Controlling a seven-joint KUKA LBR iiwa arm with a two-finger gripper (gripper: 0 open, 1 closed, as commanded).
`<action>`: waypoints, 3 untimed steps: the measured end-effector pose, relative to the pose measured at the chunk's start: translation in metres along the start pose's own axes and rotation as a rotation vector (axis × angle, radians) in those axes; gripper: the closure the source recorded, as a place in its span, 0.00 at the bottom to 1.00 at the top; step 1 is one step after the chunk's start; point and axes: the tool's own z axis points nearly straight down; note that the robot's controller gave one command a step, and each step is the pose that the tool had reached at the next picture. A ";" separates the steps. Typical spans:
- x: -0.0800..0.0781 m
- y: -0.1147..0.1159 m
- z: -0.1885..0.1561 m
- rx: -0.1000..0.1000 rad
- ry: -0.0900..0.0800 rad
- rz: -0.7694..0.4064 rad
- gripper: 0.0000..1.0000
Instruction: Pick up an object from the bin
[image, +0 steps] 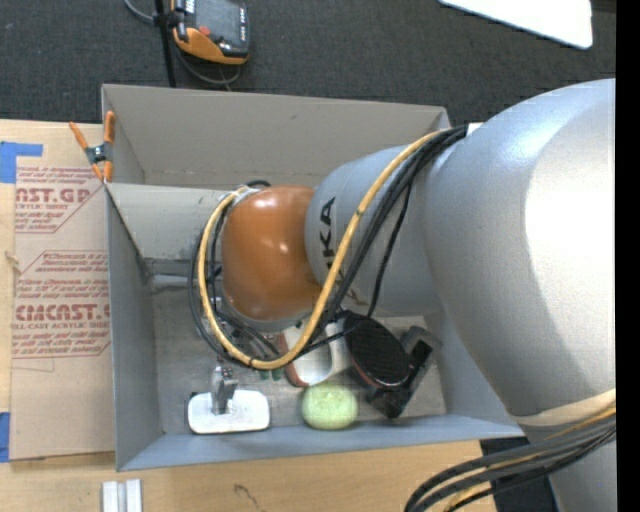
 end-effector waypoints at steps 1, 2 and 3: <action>0.022 -0.011 0.040 -0.004 -0.022 -0.124 0.00; 0.027 -0.010 0.005 0.000 -0.001 -0.174 0.00; 0.026 -0.041 0.033 -0.011 -0.028 -0.228 0.00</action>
Offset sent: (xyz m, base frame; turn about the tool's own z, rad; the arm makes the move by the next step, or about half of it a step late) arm -0.0264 -0.0134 -0.0063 -0.1734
